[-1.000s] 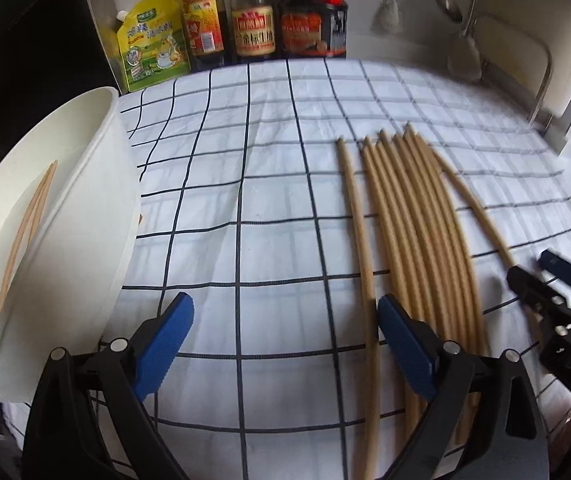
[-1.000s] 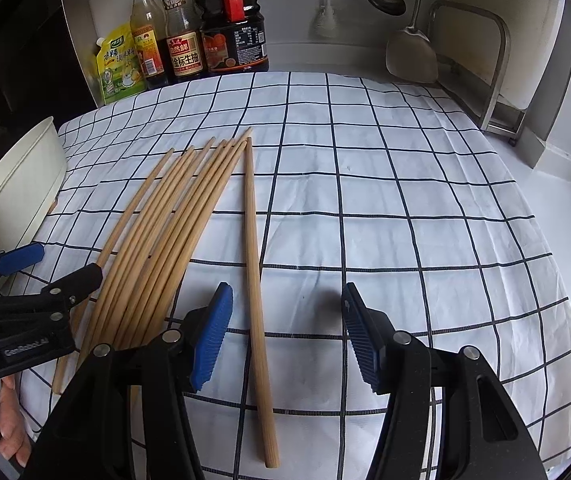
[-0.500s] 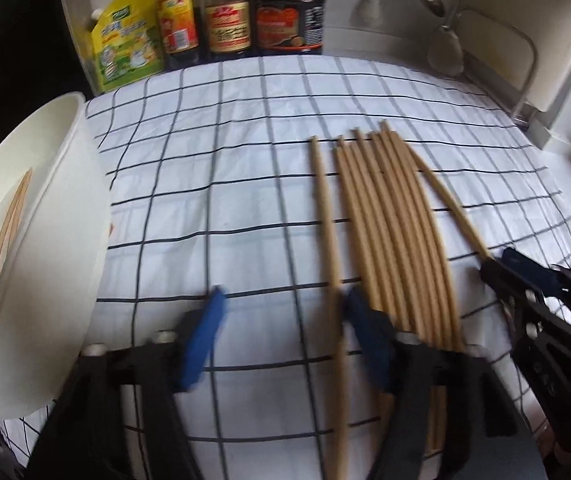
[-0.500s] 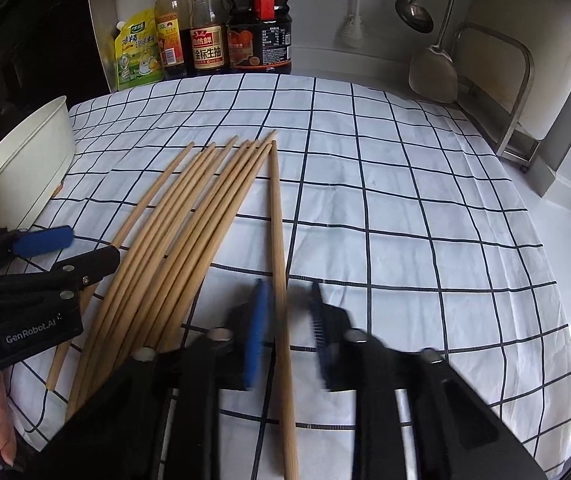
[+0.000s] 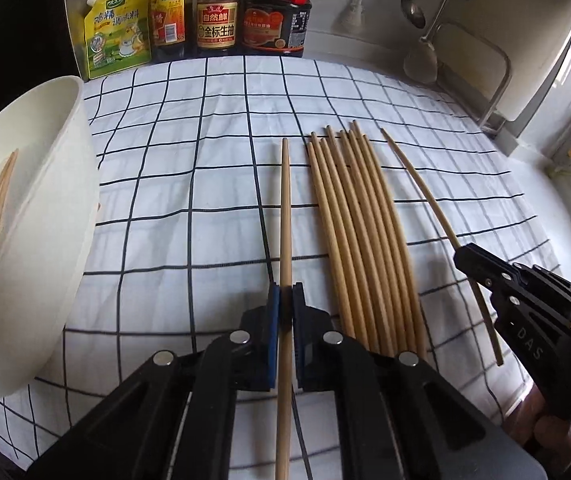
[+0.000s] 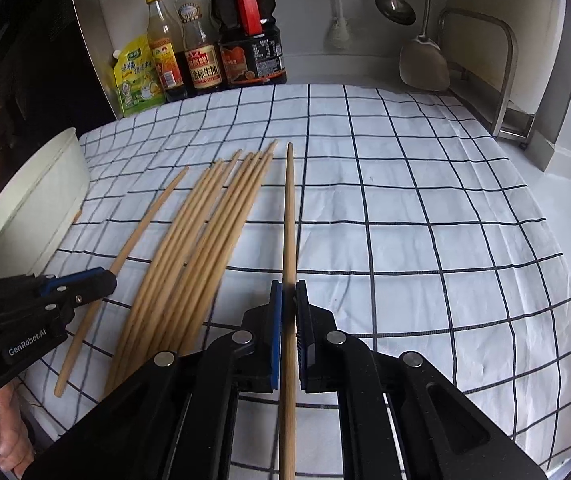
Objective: Organize utensils
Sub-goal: 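Carry the left tool's chopstick over the basin while the right tool carries its own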
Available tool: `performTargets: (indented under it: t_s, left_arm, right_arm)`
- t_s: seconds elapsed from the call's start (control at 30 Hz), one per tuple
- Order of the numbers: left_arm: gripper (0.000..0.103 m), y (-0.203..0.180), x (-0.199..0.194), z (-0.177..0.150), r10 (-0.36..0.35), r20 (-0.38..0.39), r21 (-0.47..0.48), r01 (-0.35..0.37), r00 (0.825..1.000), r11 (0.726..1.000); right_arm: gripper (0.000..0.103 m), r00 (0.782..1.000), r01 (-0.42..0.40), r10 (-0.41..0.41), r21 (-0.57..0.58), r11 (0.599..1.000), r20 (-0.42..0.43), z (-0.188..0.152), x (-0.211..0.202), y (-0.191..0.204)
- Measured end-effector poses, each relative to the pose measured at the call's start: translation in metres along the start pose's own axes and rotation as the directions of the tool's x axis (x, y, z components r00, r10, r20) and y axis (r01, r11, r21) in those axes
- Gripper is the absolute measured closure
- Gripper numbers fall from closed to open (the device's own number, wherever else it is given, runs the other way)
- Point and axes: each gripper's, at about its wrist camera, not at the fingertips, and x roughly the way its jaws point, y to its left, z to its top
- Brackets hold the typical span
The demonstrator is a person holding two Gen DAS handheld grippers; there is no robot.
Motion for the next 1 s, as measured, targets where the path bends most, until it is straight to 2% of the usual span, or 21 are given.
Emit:
performTargets:
  t_s: [0.27, 0.53, 0.67, 0.77, 1.0]
  left_arm:
    - [0.096, 0.015, -0.045, -0.002, -0.057, 0.069, -0.006, 0.058, 0.996, 0.998]
    - [0.096, 0.067, -0.099, 0.007, -0.093, 0.173, -0.041, 0.101, 0.981, 0.994]
    - [0.096, 0.107, -0.116, 0.010, -0.069, 0.217, -0.068, 0.086, 0.974, 0.994]
    - [0.096, 0.144, -0.122, 0.011, -0.025, 0.234, -0.100, 0.049, 0.972, 0.994]
    - [0.096, 0.225, -0.117, 0.009, 0.075, 0.220, -0.203, -0.029, 0.972, 0.979]
  right_arm:
    - [0.096, 0.997, -0.053, 0.051, 0.050, 0.997, 0.050, 0.001, -0.028, 0.021]
    - [0.096, 0.988, -0.107, 0.107, -0.003, 0.994, 0.108, 0.024, -0.053, 0.087]
    - [0.096, 0.982, -0.146, 0.151, -0.053, 0.988, 0.116, 0.042, -0.049, 0.135]
    - [0.096, 0.977, -0.177, 0.186, -0.095, 0.980, 0.102, 0.053, -0.037, 0.175]
    - [0.097, 0.966, -0.251, 0.259, -0.192, 0.949, 0.020, 0.077, 0.006, 0.261]
